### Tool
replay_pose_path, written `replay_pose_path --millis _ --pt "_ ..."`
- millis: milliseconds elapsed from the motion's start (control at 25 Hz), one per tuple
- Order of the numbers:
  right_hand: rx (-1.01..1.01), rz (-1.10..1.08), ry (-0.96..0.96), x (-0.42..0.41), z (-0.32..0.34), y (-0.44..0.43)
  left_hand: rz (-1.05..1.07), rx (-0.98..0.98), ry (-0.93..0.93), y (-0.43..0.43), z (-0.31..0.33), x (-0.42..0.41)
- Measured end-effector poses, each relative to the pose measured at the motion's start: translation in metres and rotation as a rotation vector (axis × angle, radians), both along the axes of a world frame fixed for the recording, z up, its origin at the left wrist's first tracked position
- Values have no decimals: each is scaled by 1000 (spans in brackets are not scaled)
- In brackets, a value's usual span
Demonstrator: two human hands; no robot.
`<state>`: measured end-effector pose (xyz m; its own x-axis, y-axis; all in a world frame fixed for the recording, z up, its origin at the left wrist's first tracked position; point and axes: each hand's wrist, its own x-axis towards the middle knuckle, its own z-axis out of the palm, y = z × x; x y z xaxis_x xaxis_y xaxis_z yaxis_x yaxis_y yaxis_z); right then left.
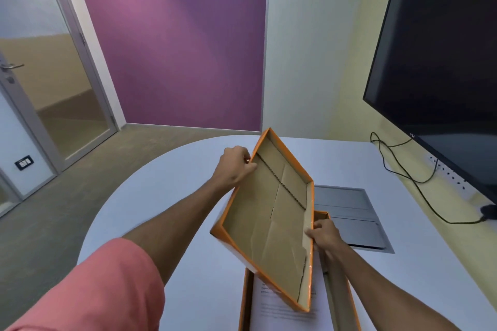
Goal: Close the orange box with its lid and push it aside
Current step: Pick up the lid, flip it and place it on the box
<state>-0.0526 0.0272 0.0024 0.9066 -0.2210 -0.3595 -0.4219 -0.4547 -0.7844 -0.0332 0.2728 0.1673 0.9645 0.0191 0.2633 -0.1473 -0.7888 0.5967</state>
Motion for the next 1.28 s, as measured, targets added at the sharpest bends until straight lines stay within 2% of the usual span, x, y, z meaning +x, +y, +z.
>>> replay_pose_path --millis 120,240,280,361,441,521,601,761,881,961,1041,1122,1282 --pt "104 -76 -22 -1 15 10 30 44 -51 -22 23 -5" --pt "12 -142 -179 10 50 21 41 130 -102 -42 35 -8" --pt "58 -149 -246 16 65 26 46 147 -113 -48 37 -8" --pt "334 -147 -305 27 101 39 56 152 -134 -57 37 -9" --pt "585 -106 -269 33 134 52 62 130 -138 -63 33 -11" --pt "715 -47 -228 37 156 58 68 99 -138 -66 26 -13" --pt "741 -7 -207 35 169 62 70 40 -147 -68 18 -14" --pt "623 -69 -216 34 178 67 44 -132 -152 -66 6 -14" --pt "626 -147 -222 35 185 59 32 -379 -50 -56 -6 -11" --pt "673 -200 -234 35 188 48 92 -551 127 -42 -20 -6" --pt "724 -236 -254 34 189 34 127 -600 364 -26 -37 -3" --pt "795 -232 -249 34 190 20 154 -574 518 -12 -51 -3" --pt "896 -224 -195 35 188 1 214 -726 613 0 -60 -3"
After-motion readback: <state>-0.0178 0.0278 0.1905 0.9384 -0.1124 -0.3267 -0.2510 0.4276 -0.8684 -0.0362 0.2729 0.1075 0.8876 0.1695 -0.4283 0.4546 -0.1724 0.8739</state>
